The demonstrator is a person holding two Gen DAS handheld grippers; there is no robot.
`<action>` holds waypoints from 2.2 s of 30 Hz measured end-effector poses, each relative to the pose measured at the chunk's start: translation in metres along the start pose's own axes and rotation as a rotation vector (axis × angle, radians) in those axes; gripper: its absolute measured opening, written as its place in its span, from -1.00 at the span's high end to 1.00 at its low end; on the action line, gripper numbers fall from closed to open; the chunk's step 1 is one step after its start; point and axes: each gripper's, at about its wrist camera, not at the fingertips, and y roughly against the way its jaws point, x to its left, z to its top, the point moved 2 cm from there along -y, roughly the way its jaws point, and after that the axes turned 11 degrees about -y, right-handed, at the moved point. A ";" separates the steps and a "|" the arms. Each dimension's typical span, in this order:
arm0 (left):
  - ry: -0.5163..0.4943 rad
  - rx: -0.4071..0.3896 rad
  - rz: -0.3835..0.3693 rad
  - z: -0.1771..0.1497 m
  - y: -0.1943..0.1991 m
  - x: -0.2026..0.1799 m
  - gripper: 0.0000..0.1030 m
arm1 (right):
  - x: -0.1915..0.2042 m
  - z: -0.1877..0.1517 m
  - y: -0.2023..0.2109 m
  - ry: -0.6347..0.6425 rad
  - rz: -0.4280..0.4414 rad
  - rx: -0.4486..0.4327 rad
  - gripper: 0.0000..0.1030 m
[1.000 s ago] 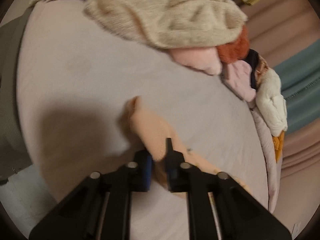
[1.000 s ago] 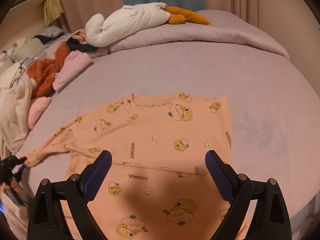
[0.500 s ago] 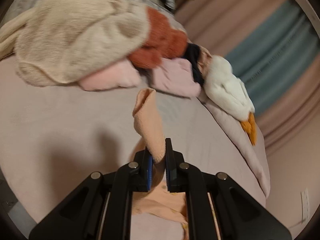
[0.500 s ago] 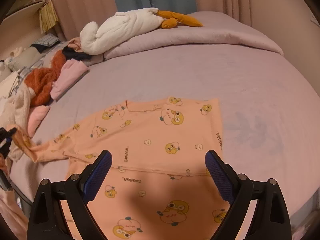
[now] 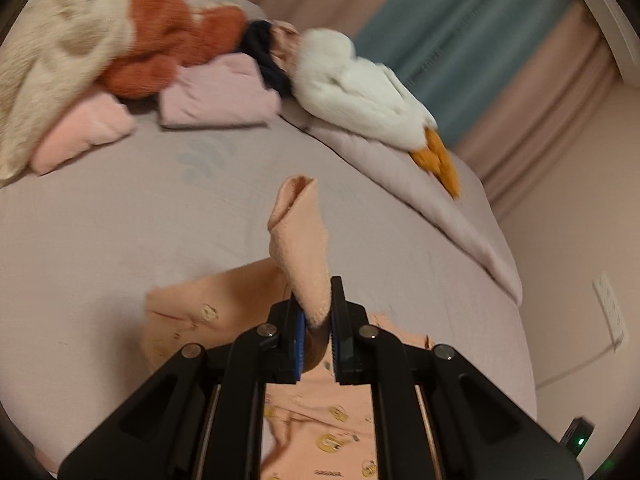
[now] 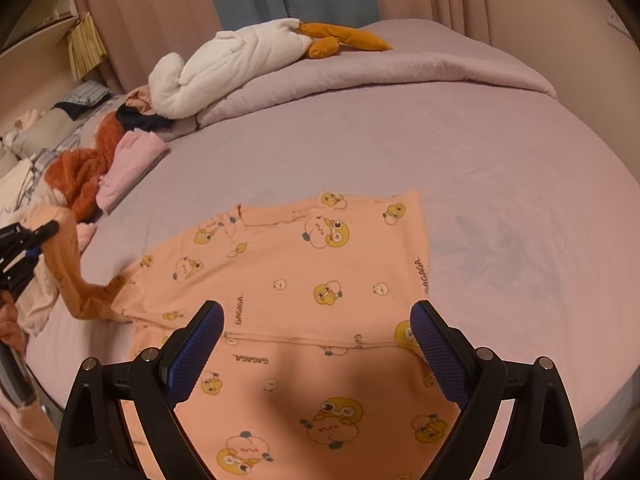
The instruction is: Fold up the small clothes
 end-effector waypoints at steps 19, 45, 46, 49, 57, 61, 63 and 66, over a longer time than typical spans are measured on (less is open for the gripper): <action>-0.278 0.376 -0.161 -0.113 -0.114 -0.094 0.76 | -0.017 0.002 -0.008 -0.048 0.009 0.026 -0.82; 0.082 0.246 0.124 -0.104 -0.001 0.071 -0.39 | 0.040 0.004 -0.094 -0.036 0.259 0.333 -0.62; 0.092 0.243 0.140 -0.105 0.002 0.077 -0.39 | 0.040 0.004 -0.100 -0.054 0.257 0.351 -0.51; 0.125 0.242 0.152 -0.108 0.008 0.087 -0.38 | 0.037 -0.003 -0.113 -0.099 0.241 0.403 -0.13; 0.133 0.248 0.149 -0.108 0.010 0.097 -0.38 | 0.050 0.008 -0.088 -0.051 0.298 0.323 0.76; 0.114 0.249 0.132 -0.103 0.003 0.089 -0.38 | 0.060 0.029 -0.049 0.024 0.309 0.186 0.77; 0.100 0.251 0.121 -0.098 -0.002 0.084 -0.38 | 0.063 0.040 -0.032 0.046 0.319 0.121 0.77; 0.075 0.255 0.101 -0.092 -0.009 0.074 -0.38 | 0.061 0.057 -0.012 0.055 0.340 0.060 0.77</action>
